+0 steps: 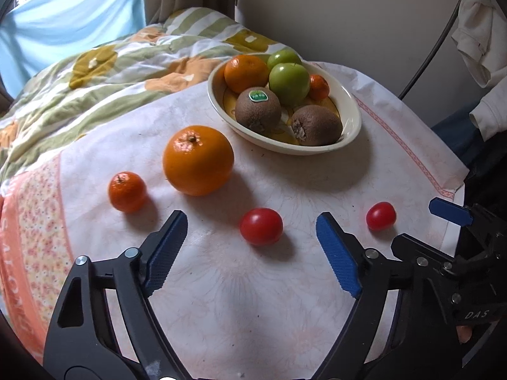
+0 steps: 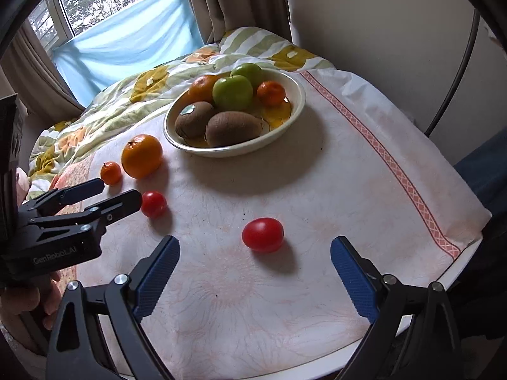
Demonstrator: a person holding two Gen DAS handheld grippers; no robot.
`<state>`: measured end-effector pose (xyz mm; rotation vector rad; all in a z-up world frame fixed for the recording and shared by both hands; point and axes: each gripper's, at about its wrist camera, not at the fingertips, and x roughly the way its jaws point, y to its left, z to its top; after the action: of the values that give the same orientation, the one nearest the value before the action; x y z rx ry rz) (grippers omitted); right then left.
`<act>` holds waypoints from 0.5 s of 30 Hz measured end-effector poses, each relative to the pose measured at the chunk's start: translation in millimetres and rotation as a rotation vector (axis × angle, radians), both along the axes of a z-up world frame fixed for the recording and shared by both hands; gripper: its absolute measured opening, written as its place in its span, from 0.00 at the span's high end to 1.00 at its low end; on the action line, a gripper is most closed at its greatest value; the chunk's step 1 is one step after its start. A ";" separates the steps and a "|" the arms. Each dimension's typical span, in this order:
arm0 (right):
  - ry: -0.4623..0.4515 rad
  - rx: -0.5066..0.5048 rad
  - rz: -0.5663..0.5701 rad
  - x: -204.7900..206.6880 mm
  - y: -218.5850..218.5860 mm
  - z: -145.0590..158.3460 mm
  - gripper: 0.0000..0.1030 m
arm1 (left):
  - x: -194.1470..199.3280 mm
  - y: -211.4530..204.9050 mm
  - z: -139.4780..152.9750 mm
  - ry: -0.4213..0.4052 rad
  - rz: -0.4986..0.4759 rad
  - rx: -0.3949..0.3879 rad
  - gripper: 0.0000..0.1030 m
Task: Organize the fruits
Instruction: 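Grasp a red cherry tomato with the left tool while the right tool grasps another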
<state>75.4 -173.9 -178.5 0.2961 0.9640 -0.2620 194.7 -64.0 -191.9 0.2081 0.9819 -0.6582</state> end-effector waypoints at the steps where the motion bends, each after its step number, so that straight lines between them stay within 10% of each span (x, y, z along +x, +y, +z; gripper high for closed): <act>1: 0.001 -0.006 -0.001 0.5 0.4 -2.5 0.07 | 0.5 -2.5 -3.3 0.001 -0.012 0.007 0.21; 15: 0.040 -0.051 0.002 9.9 -3.7 -21.4 0.19 | -3.4 -23.1 -29.0 0.018 -0.091 0.080 0.63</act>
<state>85.2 -177.7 -199.9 0.2441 0.9953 -0.2905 191.3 -87.1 -220.9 0.3190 1.0218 -0.7052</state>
